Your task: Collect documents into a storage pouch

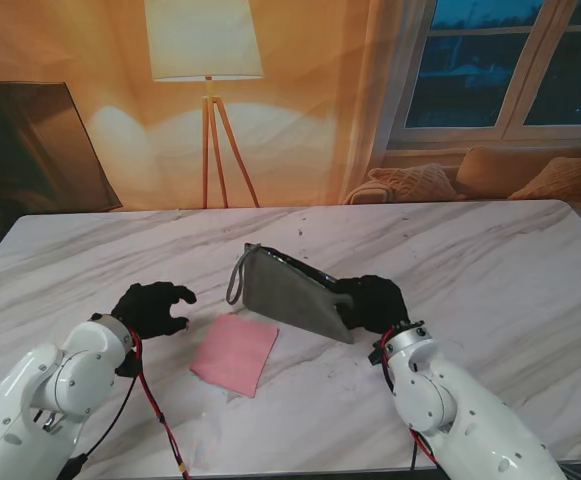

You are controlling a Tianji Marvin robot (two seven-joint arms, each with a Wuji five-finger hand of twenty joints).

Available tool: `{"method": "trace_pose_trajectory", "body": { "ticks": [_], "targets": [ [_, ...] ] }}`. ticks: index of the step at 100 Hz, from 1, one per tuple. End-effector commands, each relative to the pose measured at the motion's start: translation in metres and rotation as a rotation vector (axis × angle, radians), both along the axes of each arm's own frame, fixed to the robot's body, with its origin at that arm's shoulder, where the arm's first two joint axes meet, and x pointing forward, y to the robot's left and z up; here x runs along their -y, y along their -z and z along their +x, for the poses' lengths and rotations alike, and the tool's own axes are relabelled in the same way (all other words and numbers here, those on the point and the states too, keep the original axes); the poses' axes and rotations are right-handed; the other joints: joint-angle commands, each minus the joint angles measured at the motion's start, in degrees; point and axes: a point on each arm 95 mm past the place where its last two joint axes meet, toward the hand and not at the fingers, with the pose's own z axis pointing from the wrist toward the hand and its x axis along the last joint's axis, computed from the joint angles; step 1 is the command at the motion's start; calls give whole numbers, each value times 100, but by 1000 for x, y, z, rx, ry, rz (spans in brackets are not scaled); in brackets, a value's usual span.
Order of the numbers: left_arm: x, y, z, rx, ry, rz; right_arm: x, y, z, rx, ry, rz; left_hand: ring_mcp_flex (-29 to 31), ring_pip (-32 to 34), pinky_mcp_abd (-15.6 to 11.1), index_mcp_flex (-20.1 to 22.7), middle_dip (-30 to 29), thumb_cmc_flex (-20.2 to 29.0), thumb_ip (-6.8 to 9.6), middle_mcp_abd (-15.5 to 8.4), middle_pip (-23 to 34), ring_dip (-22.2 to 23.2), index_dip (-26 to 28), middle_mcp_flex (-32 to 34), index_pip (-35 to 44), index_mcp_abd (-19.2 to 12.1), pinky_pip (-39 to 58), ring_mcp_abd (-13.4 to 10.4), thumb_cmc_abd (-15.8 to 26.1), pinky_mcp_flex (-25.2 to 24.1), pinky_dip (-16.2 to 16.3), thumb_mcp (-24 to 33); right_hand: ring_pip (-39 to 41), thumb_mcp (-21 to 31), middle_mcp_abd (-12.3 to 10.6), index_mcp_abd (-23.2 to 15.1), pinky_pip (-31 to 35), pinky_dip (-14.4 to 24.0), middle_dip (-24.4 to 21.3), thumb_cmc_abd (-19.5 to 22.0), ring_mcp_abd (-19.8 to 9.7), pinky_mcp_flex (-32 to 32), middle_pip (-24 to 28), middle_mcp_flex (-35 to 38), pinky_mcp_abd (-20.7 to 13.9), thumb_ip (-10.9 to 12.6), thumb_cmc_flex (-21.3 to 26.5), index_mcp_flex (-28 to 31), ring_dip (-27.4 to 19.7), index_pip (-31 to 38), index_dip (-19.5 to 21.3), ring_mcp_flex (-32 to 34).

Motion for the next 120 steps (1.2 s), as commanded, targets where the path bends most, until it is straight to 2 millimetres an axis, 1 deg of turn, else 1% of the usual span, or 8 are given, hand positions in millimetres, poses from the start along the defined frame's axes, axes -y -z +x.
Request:
{"method": "trace_pose_trajectory", "body": {
  "ticks": [1,19,36,47,60,78,96,120],
  "targets": [
    [-2,14,-9,-57,5,-3,-3,3,-1,-14,-6,-7,-188,-147,-181,-265,-227,100,45,-125,-201,-144,-2,-161,-40,-155,-89,-80,-138,-155,-183,275,15,-105,263,84,174,-18,68,255,-245,-84,239,-6,-81,79,128,7,-12,77,11,61],
    [-8,27,-23,-150,34,10,-4,4,-2,-17,-9,-9,-27,143,-301,-566,-246,391,37,-192,-82,30,-105,-271,-187,-284,179,-198,-246,79,-144,616,-66,-122,247,65,100,-49,42,271,-232,-152,188,-50,-79,81,121,-10,-39,69,14,-4],
    [-12,35,-33,-220,57,22,-5,4,-3,-17,-12,-12,254,1140,-571,-1077,115,278,-5,-115,177,740,-253,-665,-452,-325,985,-170,-462,1211,626,675,-130,-134,235,43,54,-69,29,282,-225,-182,154,-78,-71,83,112,-24,-53,66,19,-42],
    [-13,41,-36,-245,76,46,-6,4,-3,-18,-14,-11,471,1656,-924,-1458,261,38,-12,-55,216,1027,-305,-1000,-644,-374,1671,-181,-533,2246,756,540,-139,-137,230,55,46,-72,25,283,-223,-187,144,-79,-71,83,105,-26,-52,64,17,-41],
    [-11,50,-38,-242,90,46,-6,5,-3,-22,-14,-11,844,2319,-1596,-1690,478,24,-10,-1,346,1296,-274,-1229,-726,-443,2743,-257,-634,3337,97,626,-143,-140,230,43,40,-75,21,283,-223,-187,135,-75,-71,82,91,-22,-48,67,18,-40],
    [-6,63,-36,-199,123,55,-5,5,-4,-23,-11,-12,1849,3457,-2668,-1717,1086,147,-46,-5,988,1380,-155,-1041,-431,-490,4240,-746,-816,4948,-1666,932,-146,-140,237,38,40,-75,19,281,-223,-187,131,-71,-71,81,79,-21,-43,65,13,-39],
    [-2,70,-32,-188,150,76,-5,5,-4,-26,-11,-13,2077,3720,-2896,-1629,1420,379,-69,-71,1412,1338,-104,-930,-140,-530,4461,-1035,-804,5221,-1957,1074,-148,-140,228,22,40,-76,20,282,-223,-187,132,-68,-71,79,67,-18,-39,69,13,-39],
    [3,70,-26,-155,180,108,-5,6,-4,-27,-11,-10,2269,3818,-2874,-1083,1723,110,-129,5,1749,1293,88,-625,522,-317,4571,-1013,-1031,5349,-1965,1111,-150,-141,227,12,40,-76,17,288,-223,-187,127,-71,-71,77,55,-14,-33,76,16,-39]
  ]
}}
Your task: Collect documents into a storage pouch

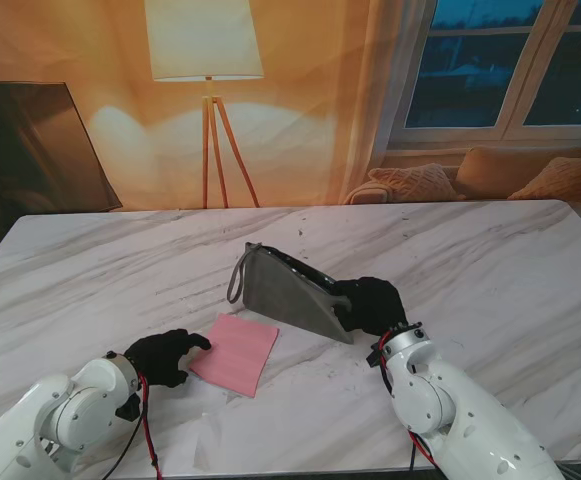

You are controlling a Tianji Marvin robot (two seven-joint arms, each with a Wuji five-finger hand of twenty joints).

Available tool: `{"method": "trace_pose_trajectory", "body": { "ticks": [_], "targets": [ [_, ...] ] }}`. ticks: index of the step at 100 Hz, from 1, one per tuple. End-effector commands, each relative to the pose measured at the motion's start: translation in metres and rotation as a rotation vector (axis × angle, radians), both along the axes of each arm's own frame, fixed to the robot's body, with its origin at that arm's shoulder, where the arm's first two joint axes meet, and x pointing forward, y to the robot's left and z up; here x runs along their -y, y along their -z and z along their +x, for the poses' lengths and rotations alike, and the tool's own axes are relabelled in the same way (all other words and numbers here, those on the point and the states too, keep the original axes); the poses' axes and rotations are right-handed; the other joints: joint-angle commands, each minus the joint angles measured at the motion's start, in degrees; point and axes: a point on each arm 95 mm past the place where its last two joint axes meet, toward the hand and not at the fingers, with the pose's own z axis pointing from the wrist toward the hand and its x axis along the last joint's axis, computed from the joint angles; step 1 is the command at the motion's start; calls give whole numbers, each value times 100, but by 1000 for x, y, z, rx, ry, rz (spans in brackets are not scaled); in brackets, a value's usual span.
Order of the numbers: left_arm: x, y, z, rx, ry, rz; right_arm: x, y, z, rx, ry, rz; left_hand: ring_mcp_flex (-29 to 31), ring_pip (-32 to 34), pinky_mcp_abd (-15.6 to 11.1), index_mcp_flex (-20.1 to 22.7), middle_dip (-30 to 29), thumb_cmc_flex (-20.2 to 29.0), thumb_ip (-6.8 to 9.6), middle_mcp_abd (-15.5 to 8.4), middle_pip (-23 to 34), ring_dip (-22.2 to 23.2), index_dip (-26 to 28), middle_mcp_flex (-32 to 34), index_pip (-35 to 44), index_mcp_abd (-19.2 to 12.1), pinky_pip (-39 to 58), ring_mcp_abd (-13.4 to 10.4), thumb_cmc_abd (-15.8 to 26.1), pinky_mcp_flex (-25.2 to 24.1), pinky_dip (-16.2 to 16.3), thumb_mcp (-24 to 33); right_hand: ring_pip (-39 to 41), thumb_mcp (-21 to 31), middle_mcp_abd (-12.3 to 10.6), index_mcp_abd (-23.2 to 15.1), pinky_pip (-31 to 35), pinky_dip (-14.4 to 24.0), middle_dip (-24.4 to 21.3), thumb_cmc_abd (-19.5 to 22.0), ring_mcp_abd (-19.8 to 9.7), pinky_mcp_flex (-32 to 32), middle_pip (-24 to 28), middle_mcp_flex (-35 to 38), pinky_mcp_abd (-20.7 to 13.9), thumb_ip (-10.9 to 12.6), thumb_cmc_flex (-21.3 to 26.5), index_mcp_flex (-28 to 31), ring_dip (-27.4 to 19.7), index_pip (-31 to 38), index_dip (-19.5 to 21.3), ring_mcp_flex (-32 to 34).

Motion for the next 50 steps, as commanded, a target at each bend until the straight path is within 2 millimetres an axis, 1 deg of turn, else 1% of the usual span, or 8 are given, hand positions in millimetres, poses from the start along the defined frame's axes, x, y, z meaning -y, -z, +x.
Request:
{"method": "trace_pose_trajectory", "body": {
  "ticks": [1,12,27,31,35,43,50],
  "targets": [
    [4,1,1,-1,9,7,-2,4,-2,-21,-3,-8,255,360,-1204,216,207,-145,-123,80,192,-21,83,175,255,37,1177,397,-255,384,-96,260,-88,-81,212,8,43,-62,17,223,-226,-63,126,-12,-70,66,55,-12,-33,76,17,-12],
    [9,2,4,9,15,8,-2,4,-2,-21,-5,-8,419,496,-1280,264,385,-190,-148,89,384,-66,301,327,739,264,1312,383,-344,603,-192,306,-96,-82,202,-4,43,-62,16,227,-226,-63,123,-16,-70,65,46,-6,-34,81,20,-16],
    [15,2,4,31,38,57,-1,4,-2,-18,-3,-8,815,765,-1738,142,572,-221,-145,58,646,-204,450,492,959,553,1580,139,-365,1086,-406,361,-107,-84,204,-19,43,-62,17,225,-225,-63,123,-14,-70,64,43,-6,-37,84,24,-15],
    [16,3,4,38,43,70,-1,4,-2,-17,-2,-7,918,825,-1857,98,611,-223,-136,56,709,-243,499,514,1020,624,1586,90,-373,1124,-401,379,-108,-84,204,-26,43,-62,17,226,-225,-63,122,-14,-70,64,41,-7,-37,85,25,-15],
    [17,3,3,48,48,84,-1,4,-2,-17,-2,-6,973,862,-1914,58,641,-220,-130,53,755,-277,563,522,1097,685,1586,62,-372,1137,-351,389,-110,-83,203,-22,43,-62,16,224,-225,-63,121,-16,-70,65,44,-7,-37,86,27,-16],
    [17,3,2,62,64,117,-1,4,-2,-18,-3,-5,998,891,-1979,-1,694,-284,-127,28,832,-327,746,551,1320,719,1587,19,-388,1144,-271,424,-114,-84,204,-22,43,-62,15,227,-225,-63,119,-19,-70,65,45,-4,-39,90,31,-18],
    [18,3,2,64,66,122,-1,4,-2,-18,-6,-6,997,898,-1976,-62,722,-292,-127,22,860,-345,987,560,1595,730,1587,18,-391,1143,-263,412,-120,-86,204,-35,43,-62,16,228,-223,-63,120,-16,-70,64,41,-3,-41,91,33,-17]
  ]
}}
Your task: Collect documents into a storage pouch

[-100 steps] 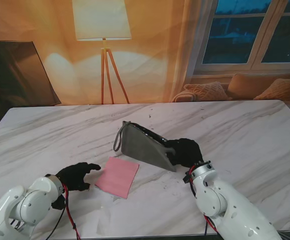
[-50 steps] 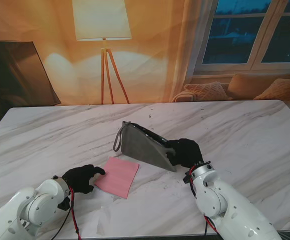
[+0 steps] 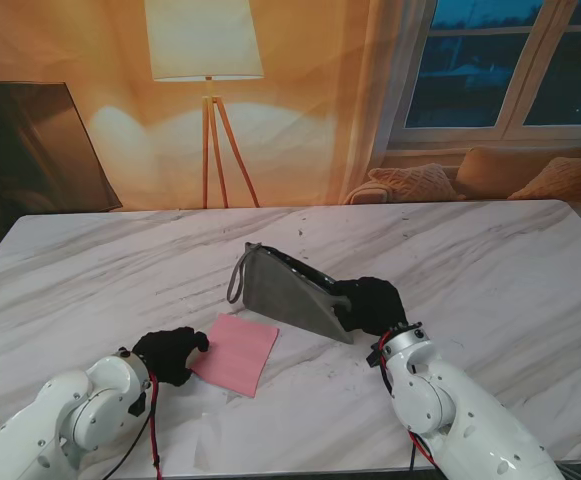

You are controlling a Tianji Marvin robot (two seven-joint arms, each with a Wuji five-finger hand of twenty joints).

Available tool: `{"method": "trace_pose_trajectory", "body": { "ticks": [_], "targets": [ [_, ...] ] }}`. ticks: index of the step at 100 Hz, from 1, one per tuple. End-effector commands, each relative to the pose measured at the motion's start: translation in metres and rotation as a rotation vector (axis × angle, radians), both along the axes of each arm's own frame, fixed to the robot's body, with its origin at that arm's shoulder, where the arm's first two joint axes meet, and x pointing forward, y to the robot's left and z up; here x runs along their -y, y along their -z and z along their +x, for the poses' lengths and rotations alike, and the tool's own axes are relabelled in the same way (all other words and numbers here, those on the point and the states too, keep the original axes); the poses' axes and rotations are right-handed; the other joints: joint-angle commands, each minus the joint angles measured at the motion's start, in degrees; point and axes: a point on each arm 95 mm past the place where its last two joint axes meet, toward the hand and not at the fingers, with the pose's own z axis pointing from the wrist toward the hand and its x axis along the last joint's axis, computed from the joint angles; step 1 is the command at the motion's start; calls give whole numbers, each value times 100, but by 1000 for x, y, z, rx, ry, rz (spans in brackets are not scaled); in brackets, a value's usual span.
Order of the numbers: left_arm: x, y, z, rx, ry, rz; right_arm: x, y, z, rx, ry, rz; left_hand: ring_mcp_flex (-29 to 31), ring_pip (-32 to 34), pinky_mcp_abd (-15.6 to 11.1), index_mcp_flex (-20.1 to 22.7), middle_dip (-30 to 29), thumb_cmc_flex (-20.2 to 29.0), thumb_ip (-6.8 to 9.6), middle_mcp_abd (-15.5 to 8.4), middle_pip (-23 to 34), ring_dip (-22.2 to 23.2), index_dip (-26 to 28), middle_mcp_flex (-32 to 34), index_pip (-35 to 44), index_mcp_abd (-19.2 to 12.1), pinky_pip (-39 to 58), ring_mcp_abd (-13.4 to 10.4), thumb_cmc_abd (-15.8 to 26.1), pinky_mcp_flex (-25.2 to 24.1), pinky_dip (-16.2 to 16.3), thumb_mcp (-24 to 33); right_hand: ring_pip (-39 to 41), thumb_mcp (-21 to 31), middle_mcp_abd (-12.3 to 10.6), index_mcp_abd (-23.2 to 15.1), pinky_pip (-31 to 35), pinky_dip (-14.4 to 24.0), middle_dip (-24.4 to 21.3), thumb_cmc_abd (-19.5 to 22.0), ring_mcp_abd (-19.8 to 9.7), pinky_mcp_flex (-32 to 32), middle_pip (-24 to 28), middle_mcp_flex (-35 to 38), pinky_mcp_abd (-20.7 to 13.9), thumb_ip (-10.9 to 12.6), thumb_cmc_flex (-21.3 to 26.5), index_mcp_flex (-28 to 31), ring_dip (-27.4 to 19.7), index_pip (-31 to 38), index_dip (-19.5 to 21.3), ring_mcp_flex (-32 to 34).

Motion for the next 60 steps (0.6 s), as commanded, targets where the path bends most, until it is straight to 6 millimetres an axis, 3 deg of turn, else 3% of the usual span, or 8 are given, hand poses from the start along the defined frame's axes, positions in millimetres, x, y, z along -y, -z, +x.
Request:
{"method": "trace_pose_trajectory", "body": {
  "ticks": [1,24,39,47,60],
  "targets": [
    [4,1,-3,-16,7,-10,-1,4,-2,-19,-6,-7,227,549,-1658,-240,138,-79,-124,24,139,-20,274,140,280,152,1513,488,-188,299,-44,180,-118,-85,202,-33,43,-53,16,227,-223,-61,120,-16,-70,64,41,-5,-41,90,32,-17],
    [13,5,-5,-54,-14,-3,-3,4,-2,-15,-7,-6,344,540,-1594,-172,185,-273,-153,79,192,-28,1044,326,1013,104,1513,594,-215,312,30,88,-121,-82,197,-31,43,-53,16,223,-223,-61,119,-11,-70,64,38,-7,-41,90,34,-16],
    [19,9,-6,-46,-37,26,-3,4,-2,-12,-8,-1,801,655,-1887,-263,280,-31,-134,132,441,-266,1254,487,1107,296,1513,341,-241,356,394,303,-122,-82,193,-32,43,-54,17,228,-223,-61,119,-14,-70,65,45,-2,-40,92,36,-16],
    [22,10,-7,-30,-46,45,-3,4,-3,-11,-10,-1,1072,783,-2012,-237,799,290,-531,132,610,-423,1393,711,1271,343,1513,167,-482,381,624,301,-122,-84,197,-32,43,-54,17,225,-223,-61,119,-12,-70,64,41,-1,-40,93,37,-16],
    [24,12,-6,-2,-56,62,-3,4,-3,-11,-9,2,1407,906,-2151,-248,989,521,-711,91,821,-531,1487,939,1404,413,1513,-65,-708,409,827,327,-122,-86,195,-33,43,-54,17,228,-223,-61,117,-15,-70,64,41,0,-39,93,38,-16]
  ]
}}
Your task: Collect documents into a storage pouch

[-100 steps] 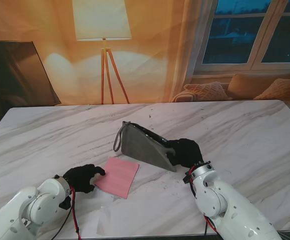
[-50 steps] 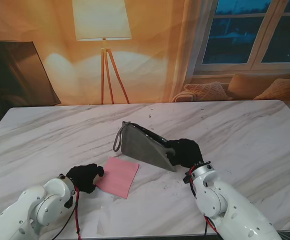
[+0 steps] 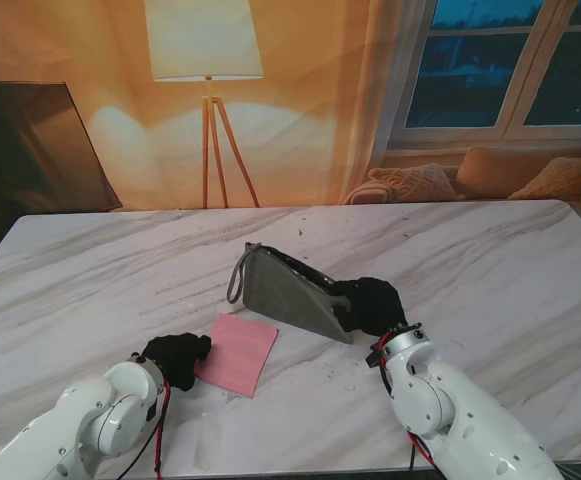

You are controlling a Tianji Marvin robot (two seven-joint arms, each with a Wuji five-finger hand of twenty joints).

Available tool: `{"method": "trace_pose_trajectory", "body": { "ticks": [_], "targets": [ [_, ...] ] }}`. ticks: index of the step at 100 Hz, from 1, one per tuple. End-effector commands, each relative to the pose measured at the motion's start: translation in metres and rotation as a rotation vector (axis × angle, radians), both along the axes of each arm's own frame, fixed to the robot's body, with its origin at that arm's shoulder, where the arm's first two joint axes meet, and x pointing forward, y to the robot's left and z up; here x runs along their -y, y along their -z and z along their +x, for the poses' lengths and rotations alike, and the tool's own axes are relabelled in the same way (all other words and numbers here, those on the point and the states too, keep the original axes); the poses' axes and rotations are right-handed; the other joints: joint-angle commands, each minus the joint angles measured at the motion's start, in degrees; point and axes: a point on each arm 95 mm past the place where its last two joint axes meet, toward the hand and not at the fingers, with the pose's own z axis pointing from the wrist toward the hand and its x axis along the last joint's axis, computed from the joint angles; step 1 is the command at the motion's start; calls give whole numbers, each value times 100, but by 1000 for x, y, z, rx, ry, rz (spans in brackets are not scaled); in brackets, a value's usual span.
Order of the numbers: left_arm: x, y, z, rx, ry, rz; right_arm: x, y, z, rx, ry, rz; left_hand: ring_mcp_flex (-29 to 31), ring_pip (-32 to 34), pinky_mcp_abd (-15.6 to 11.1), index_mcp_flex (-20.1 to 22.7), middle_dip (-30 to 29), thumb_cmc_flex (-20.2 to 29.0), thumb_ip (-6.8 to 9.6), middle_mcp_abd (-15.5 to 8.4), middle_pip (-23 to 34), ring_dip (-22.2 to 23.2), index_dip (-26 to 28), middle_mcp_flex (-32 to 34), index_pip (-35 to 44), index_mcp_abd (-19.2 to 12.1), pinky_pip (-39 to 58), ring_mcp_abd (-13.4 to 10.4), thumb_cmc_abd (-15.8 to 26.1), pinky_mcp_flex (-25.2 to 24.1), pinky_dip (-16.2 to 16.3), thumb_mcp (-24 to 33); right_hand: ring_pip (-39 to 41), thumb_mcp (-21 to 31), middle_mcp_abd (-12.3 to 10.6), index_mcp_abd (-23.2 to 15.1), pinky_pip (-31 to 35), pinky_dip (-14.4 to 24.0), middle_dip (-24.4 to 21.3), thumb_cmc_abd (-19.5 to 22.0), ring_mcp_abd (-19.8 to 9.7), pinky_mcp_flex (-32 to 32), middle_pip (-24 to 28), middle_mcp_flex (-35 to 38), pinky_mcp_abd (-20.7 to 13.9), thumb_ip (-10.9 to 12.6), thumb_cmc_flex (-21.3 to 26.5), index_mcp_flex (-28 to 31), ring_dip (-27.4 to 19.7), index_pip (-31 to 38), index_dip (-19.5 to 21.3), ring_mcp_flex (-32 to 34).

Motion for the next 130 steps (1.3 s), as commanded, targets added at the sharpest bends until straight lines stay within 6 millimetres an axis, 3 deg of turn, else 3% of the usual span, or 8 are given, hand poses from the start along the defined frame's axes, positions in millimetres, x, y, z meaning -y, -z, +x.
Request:
{"method": "trace_pose_trajectory", "body": {
  "ticks": [1,31,49,69,85,102,120,130],
  "targets": [
    [5,3,-2,-7,-4,-9,-2,4,-2,-15,-5,-2,634,693,-2032,-237,252,218,-171,21,221,-33,73,139,97,230,1454,301,-292,64,224,271,-120,-85,198,-36,43,-53,18,228,-223,-60,118,-13,-70,64,43,0,-39,93,38,-16],
    [6,10,-1,25,-32,-17,-3,4,-2,-12,-2,-1,1284,786,-1969,478,238,474,-315,-80,789,-280,267,1116,685,29,1454,334,-422,97,764,124,-124,-81,201,-34,43,-53,18,224,-228,-60,119,-9,-70,65,41,2,-41,93,38,-10],
    [6,16,1,45,-58,-35,-3,4,-3,-15,-4,-2,1405,900,-1834,789,77,656,-206,-205,1180,-359,102,1694,1378,-140,1454,369,-229,104,1051,74,-150,-80,193,-34,43,-53,18,223,-218,-60,118,-6,-70,64,39,4,-55,95,39,1],
    [6,20,0,54,-81,-87,-4,5,-4,-21,-4,-3,1405,1074,-1611,1095,-35,668,-136,-115,1269,-502,-221,1994,1706,-259,1454,663,136,103,1235,-186,-158,-80,193,-39,43,-53,18,227,-220,-60,118,-6,-70,61,28,4,-63,93,37,10],
    [7,19,-1,57,-78,-116,-5,5,-4,-24,-5,-3,1395,1112,-1434,1272,-44,592,-101,-39,1189,-572,-384,2036,1552,-480,1454,988,262,97,1323,-299,-159,-79,196,-44,43,-53,17,233,-216,-60,115,-10,-70,61,26,7,-65,97,39,10],
    [9,16,-2,61,-71,-135,-5,5,-4,-25,-4,-2,1392,1116,-1345,1353,-35,629,-87,-52,1141,-606,-737,2118,1061,-733,1454,1087,254,93,1355,-274,-160,-77,195,-49,43,-53,17,235,-217,-60,116,-8,-70,60,23,13,-68,101,42,6],
    [8,16,-2,73,-69,-141,-5,5,-4,-26,-4,-2,1391,1115,-1280,875,-25,368,132,-78,1108,-626,-997,2115,197,-548,1454,1119,415,91,1372,-55,-160,-77,194,-47,43,-53,16,231,-216,-60,114,-9,-70,59,20,14,-70,100,40,5],
    [7,16,-3,85,-58,-124,-5,5,-4,-26,-3,-2,1389,1013,-1267,645,60,302,-29,-202,931,-637,-993,1847,-412,-418,1454,1104,147,77,1173,-48,-160,-77,193,-50,43,-53,16,233,-217,-60,113,-11,-70,58,18,10,-71,100,40,5]
  ]
}}
